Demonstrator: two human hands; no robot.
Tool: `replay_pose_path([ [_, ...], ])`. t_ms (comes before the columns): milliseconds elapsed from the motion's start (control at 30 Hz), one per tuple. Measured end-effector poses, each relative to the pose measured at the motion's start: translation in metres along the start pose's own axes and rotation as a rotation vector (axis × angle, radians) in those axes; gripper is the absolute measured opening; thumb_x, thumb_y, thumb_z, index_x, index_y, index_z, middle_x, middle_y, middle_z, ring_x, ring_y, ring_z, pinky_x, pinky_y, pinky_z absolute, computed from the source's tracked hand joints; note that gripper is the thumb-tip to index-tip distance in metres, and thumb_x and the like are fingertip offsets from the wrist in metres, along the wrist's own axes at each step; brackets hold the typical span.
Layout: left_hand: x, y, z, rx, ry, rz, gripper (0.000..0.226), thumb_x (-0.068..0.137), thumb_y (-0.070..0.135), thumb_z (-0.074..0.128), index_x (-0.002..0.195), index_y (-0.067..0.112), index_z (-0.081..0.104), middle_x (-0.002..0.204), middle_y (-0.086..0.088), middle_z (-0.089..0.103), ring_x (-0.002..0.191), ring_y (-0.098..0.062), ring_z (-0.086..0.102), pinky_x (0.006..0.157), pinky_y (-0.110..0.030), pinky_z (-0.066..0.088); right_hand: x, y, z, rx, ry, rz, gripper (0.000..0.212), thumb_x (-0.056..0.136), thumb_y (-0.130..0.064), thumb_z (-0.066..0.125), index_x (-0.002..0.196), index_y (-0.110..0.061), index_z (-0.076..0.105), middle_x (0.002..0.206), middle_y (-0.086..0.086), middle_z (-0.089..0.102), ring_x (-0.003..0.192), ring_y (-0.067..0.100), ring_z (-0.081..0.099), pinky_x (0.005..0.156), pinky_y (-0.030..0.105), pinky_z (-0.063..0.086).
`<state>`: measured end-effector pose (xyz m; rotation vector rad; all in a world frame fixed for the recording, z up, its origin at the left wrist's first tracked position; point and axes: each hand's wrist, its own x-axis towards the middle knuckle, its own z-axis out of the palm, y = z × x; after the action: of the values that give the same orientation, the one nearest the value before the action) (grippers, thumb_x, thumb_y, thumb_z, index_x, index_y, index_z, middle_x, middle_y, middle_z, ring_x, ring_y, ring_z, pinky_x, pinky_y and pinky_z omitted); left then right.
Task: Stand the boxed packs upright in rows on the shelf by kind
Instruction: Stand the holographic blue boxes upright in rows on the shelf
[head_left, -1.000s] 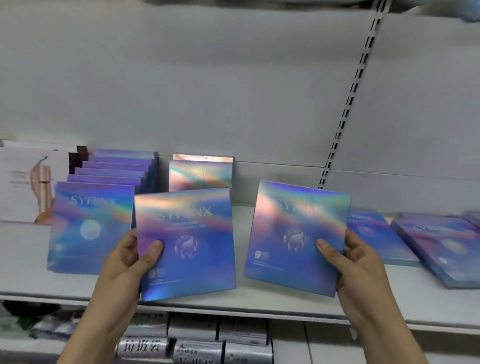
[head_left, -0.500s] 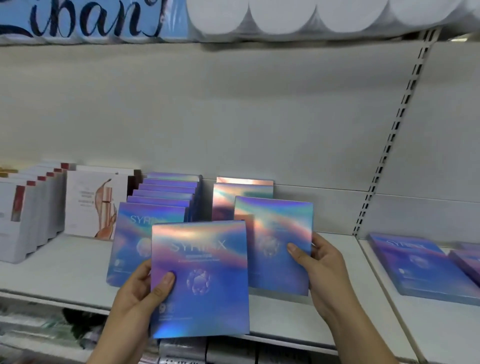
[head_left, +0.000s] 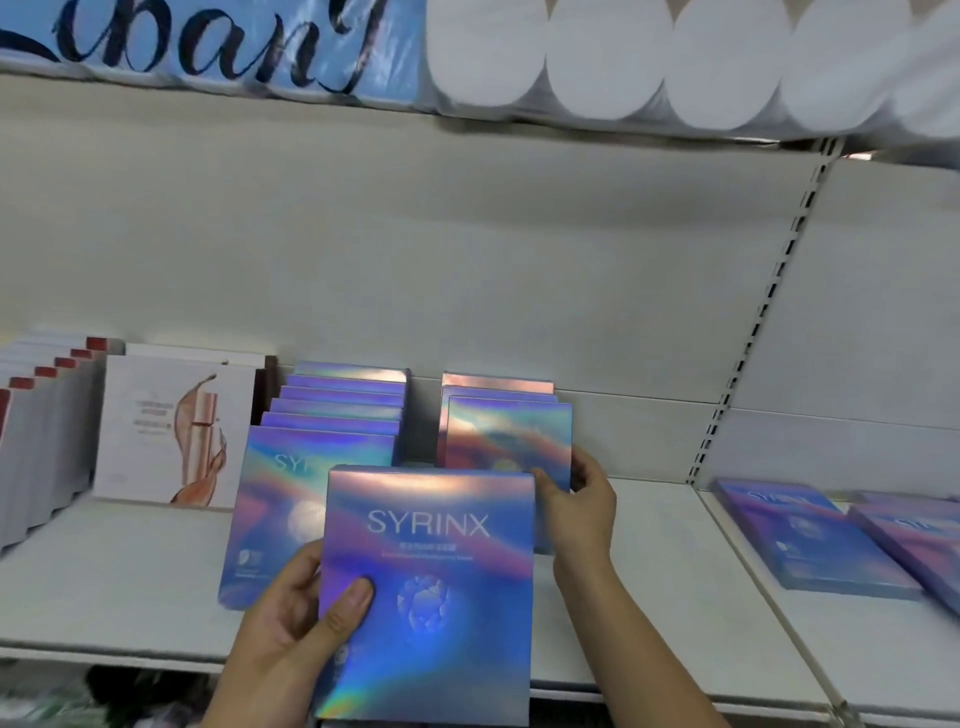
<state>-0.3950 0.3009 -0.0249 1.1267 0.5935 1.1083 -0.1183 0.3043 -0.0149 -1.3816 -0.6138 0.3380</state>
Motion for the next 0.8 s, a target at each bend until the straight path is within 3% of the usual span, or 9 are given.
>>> replay_pose_path([
  [100, -0.002, 0.0, 0.004, -0.002, -0.037, 0.021, 0.042, 0.074, 0.007, 0.069, 0.11, 0.027, 0.078, 0.114, -0.013, 0.078, 0.1, -0.02, 0.077, 0.077, -0.028, 0.062, -0.005, 0.006, 0.004, 0.037, 0.031, 0.032, 0.035, 0.082, 0.0, 0.078, 0.099, -0.031, 0.074, 0.099, -0.004, 0.079, 0.095, 0.023, 0.075, 0.084, 0.05, 0.062],
  [300, -0.003, -0.003, 0.006, -0.004, -0.056, 0.012, 0.043, 0.076, 0.008, 0.069, 0.114, 0.026, 0.077, 0.118, -0.013, 0.077, 0.105, -0.023, 0.076, 0.082, -0.031, 0.062, -0.006, 0.015, 0.012, 0.07, 0.003, 0.108, 0.04, 0.082, -0.003, 0.076, 0.117, -0.021, 0.073, 0.11, 0.011, 0.076, 0.106, 0.038, 0.071, 0.089, 0.061, 0.058],
  [400, -0.002, -0.005, 0.007, 0.007, -0.05, 0.007, 0.041, 0.075, 0.009, 0.07, 0.112, 0.026, 0.077, 0.116, -0.014, 0.077, 0.103, -0.024, 0.076, 0.083, -0.033, 0.062, -0.011, 0.011, 0.013, 0.151, -0.031, 0.135, 0.043, 0.079, -0.02, 0.075, 0.121, -0.019, 0.071, 0.116, 0.019, 0.073, 0.105, 0.041, 0.069, 0.093, 0.064, 0.055],
  [500, -0.002, -0.007, 0.01, 0.038, -0.054, 0.021, 0.04, 0.075, 0.011, 0.07, 0.11, 0.028, 0.078, 0.114, -0.013, 0.078, 0.102, -0.02, 0.076, 0.087, -0.03, 0.061, -0.016, -0.001, 0.004, 0.108, 0.013, 0.136, 0.049, 0.091, -0.02, 0.075, 0.138, -0.017, 0.061, 0.137, 0.01, 0.064, 0.125, 0.034, 0.061, 0.102, 0.054, 0.053],
  [567, 0.001, -0.006, 0.014, 0.053, -0.055, 0.033, 0.038, 0.075, 0.013, 0.071, 0.109, 0.029, 0.078, 0.114, -0.011, 0.078, 0.102, -0.017, 0.075, 0.087, -0.027, 0.06, -0.024, -0.017, -0.012, 0.096, 0.039, 0.076, 0.035, 0.095, -0.025, 0.072, 0.129, -0.021, 0.067, 0.134, 0.002, 0.067, 0.12, 0.021, 0.065, 0.1, 0.043, 0.055],
  [633, 0.005, -0.008, 0.018, 0.069, -0.036, 0.042, 0.037, 0.074, 0.018, 0.074, 0.109, 0.03, 0.077, 0.116, -0.011, 0.078, 0.105, -0.019, 0.075, 0.091, -0.031, 0.059, -0.042, -0.036, -0.031, 0.164, -0.139, 0.048, 0.027, 0.096, -0.039, 0.065, 0.113, -0.022, 0.077, 0.115, 0.005, 0.077, 0.102, 0.02, 0.074, 0.086, 0.034, 0.06],
  [700, 0.008, -0.01, 0.023, 0.081, -0.012, 0.056, 0.038, 0.073, 0.025, 0.077, 0.11, 0.03, 0.076, 0.118, -0.011, 0.077, 0.112, -0.025, 0.072, 0.102, -0.042, 0.053, -0.065, -0.046, -0.047, 0.16, -0.369, 0.103, 0.043, 0.086, -0.056, 0.066, 0.108, -0.021, 0.079, 0.105, 0.008, 0.08, 0.095, 0.025, 0.077, 0.074, 0.03, 0.061],
  [800, 0.012, -0.009, 0.033, 0.092, -0.002, 0.072, 0.037, 0.07, 0.032, 0.078, 0.108, 0.032, 0.077, 0.116, -0.006, 0.078, 0.112, -0.023, 0.072, 0.102, -0.043, 0.054, -0.094, -0.046, -0.058, 0.158, -0.51, 0.114, 0.041, 0.075, -0.038, 0.083, 0.111, -0.017, 0.076, 0.111, 0.009, 0.078, 0.101, 0.027, 0.076, 0.075, 0.03, 0.061],
])
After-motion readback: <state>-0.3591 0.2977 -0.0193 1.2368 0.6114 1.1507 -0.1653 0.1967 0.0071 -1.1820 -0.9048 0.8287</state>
